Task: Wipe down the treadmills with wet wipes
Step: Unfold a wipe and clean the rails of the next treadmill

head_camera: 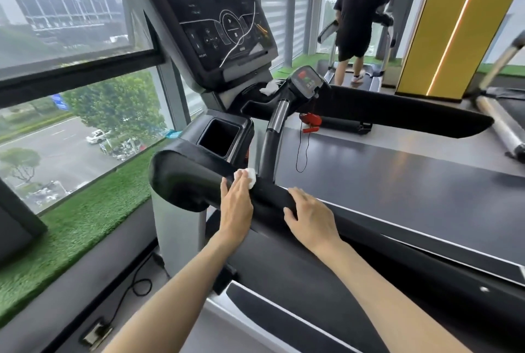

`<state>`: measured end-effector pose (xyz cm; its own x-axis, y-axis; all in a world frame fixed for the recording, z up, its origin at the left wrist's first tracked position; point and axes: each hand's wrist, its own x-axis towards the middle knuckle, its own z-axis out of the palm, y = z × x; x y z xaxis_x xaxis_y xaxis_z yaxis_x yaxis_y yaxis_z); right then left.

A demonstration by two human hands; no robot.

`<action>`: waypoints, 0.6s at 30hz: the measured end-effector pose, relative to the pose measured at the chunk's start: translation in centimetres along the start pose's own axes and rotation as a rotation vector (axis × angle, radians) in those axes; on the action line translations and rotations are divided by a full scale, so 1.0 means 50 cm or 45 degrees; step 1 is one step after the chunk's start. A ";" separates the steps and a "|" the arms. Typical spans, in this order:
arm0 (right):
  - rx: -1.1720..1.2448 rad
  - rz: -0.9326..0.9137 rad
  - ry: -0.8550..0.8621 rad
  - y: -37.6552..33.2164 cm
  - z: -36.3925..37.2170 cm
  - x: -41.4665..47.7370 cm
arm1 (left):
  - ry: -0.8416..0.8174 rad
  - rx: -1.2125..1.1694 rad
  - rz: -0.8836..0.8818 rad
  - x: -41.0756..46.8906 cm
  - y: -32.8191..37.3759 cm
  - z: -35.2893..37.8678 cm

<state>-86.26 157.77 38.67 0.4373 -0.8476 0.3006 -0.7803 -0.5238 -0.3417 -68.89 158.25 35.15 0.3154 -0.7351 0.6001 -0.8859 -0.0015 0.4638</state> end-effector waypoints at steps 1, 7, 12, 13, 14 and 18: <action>-0.003 0.011 0.020 0.007 -0.001 -0.002 | 0.001 -0.029 -0.019 -0.011 0.019 0.006; -0.188 0.052 0.209 0.038 0.024 -0.044 | -0.145 -0.375 0.236 -0.039 0.064 -0.020; -0.379 -0.089 0.167 0.056 0.033 -0.058 | 0.041 -0.326 -0.298 0.050 -0.028 -0.071; -0.389 -0.089 0.159 0.057 0.033 -0.058 | -0.010 -0.289 -0.317 0.054 -0.037 -0.065; -0.390 -0.088 0.156 0.056 0.032 -0.059 | -0.047 -0.256 -0.275 0.046 -0.030 -0.055; -0.368 -0.125 0.163 0.057 0.031 -0.059 | -0.094 -0.263 -0.042 -0.045 0.076 0.003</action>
<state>-89.08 158.65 35.43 0.4713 -0.7671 0.4352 -0.8399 -0.5410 -0.0440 -73.02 159.80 35.44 0.3103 -0.7846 0.5367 -0.7849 0.1071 0.6103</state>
